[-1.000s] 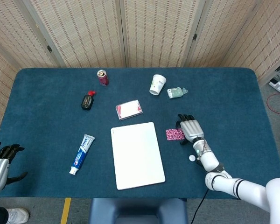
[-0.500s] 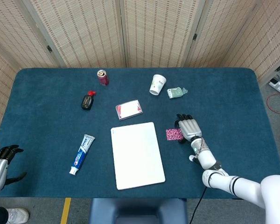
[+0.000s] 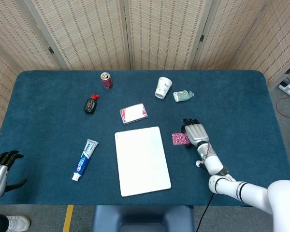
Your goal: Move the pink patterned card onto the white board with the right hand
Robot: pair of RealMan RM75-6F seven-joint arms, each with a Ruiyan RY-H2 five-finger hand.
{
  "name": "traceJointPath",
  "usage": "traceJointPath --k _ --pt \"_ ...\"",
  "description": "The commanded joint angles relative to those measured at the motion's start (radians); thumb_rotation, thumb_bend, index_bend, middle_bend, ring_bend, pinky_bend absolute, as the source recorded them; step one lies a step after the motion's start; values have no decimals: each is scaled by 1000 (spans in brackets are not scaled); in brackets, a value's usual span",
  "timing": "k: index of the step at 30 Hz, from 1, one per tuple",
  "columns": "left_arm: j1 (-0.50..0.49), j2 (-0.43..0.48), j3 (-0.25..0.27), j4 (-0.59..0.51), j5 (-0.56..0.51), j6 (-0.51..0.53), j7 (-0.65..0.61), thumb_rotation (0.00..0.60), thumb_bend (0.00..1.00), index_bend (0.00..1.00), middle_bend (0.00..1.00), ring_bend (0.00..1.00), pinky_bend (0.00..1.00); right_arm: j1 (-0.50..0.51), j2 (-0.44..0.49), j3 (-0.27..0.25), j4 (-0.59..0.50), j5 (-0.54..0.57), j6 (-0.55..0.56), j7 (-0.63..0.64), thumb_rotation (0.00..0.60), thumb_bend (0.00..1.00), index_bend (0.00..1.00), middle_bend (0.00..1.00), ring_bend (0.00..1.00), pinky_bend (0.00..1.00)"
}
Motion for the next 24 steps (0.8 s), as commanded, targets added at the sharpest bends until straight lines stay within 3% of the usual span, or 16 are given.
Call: traceJointPath --k 1,9,19,24 --pt "0 -1 1 1 1 -1 -1 600 95 318 241 220 0 0 -2 -4 0 0 4 -1 600 264 398 110 69 81" --pt "2 -3 2 8 4 1 -11 600 94 316 241 220 0 -5 13 -6 -37 -15 34 3 600 283 449 137 86 81" --pt "6 -2 3 13 8 7 -22 600 94 314 241 220 0 -7 93 -2 -236 -81 98 -9 600 282 449 144 87 81" --pt "9 2 4 10 5 7 -23 600 94 317 241 220 0 20 85 -9 -306 -116 80 -19 600 283 449 146 87 82"
